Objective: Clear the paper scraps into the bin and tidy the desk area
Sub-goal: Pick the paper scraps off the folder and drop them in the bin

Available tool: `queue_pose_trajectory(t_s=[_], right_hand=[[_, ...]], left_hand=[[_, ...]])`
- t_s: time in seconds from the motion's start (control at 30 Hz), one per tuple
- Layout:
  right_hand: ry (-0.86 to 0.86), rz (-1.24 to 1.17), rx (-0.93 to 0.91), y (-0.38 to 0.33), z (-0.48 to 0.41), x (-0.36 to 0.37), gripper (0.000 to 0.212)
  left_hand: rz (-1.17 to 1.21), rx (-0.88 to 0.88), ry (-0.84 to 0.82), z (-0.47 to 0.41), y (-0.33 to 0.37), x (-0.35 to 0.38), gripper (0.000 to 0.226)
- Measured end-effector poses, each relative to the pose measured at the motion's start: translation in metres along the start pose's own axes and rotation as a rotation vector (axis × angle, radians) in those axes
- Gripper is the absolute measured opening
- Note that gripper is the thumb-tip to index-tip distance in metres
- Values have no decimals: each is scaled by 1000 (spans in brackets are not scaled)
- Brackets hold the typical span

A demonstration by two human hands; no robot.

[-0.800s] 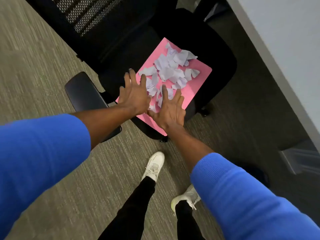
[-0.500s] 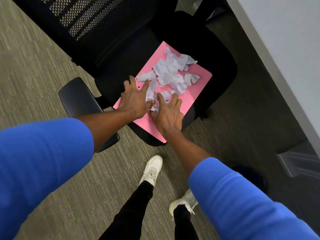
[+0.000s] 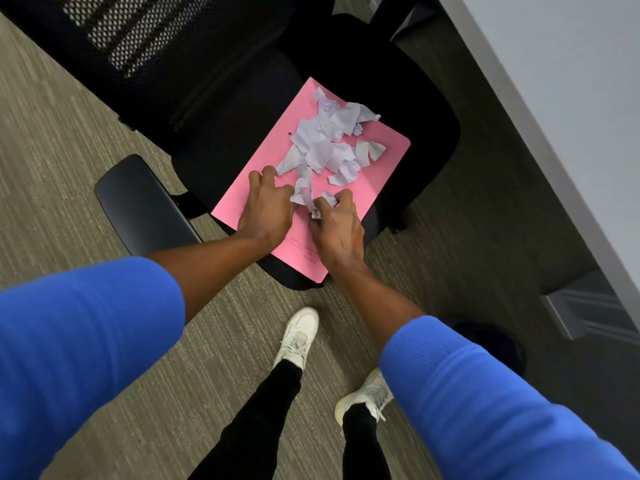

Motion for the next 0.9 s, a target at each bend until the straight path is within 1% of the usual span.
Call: queue_pose_trajectory(t_s=[0.1,0.37,0.5,0.7,0.77,0.9], right_hand=[[-2,-95,14,7,6,-2,32],[74,-231,83,25,21,-11,28],[111,-281,114,34,28,-18,21],[149,-392,205,64,51,-26,21],[168,-435,232,76,64,-29,16],[220,-441,326,114,97,-32,8]], left_hand=[[27,-5,19,3,-1,-4,27],[122,-86,119,21,1,-12,27],[176,-170,156,35,0,-10,28],[282,-234,163,58,14,2,36],[294,-234,157,68,24,9,35],[385,-230,134,92,52,29,32]])
Point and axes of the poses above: each hand's wrist, its own z-axis away from the middle knuckle, its own x-axis out of the palm, y = z × x, the point moved 9 cm from there along -z, towards the middle knuckle, and after that the axes turned 14 degrees about z, right-handed, at the moved point
